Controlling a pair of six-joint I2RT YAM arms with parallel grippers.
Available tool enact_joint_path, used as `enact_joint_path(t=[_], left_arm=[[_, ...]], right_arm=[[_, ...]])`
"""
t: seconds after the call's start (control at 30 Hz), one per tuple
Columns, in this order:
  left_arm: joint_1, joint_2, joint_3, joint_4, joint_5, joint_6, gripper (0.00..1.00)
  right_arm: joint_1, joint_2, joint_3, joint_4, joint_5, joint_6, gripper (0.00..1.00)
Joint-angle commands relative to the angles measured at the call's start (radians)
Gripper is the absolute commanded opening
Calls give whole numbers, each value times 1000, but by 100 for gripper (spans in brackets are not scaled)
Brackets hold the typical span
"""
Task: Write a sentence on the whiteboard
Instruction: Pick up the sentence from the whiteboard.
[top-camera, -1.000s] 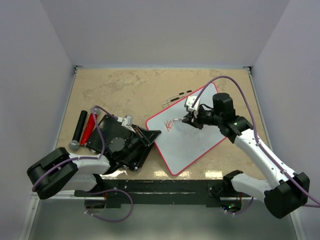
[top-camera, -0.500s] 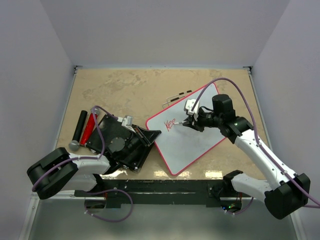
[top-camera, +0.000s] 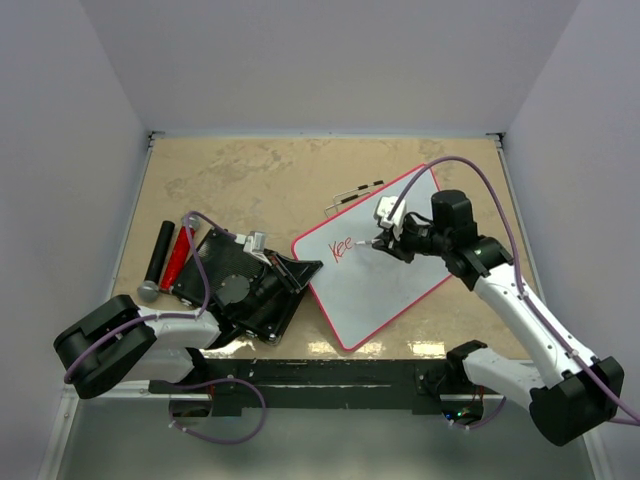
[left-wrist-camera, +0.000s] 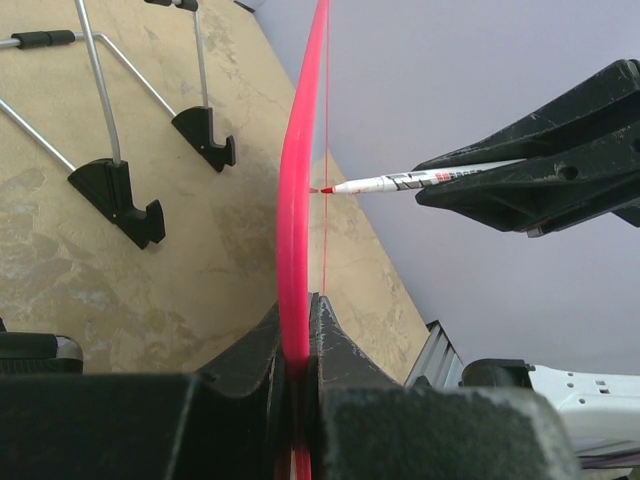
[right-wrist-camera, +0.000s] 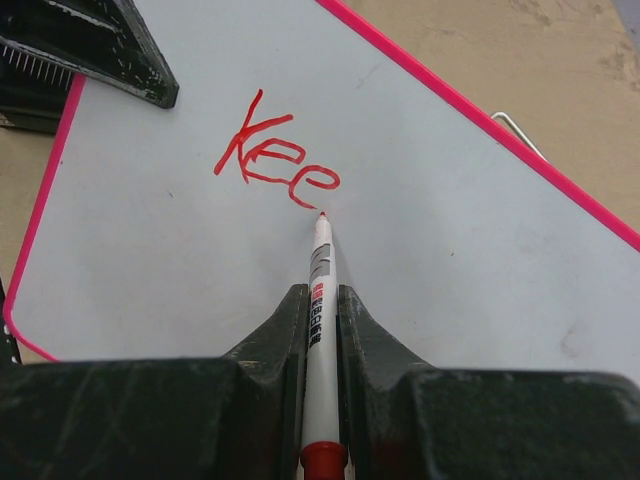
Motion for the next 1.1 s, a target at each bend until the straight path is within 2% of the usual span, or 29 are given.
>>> enact_joint_path(t=[0.0,0.67,1.07], left_arm=[[-4,-6,27,75,20,83,0],[-4,10,30,84,27,80,0],[-2,6,27,84,24,82,0]], right_arm=[[-29,-34,26,46,-23,25,0],[-47,31,26,119,-49,73,0],[-47,26,17,14,-41,-10,0]])
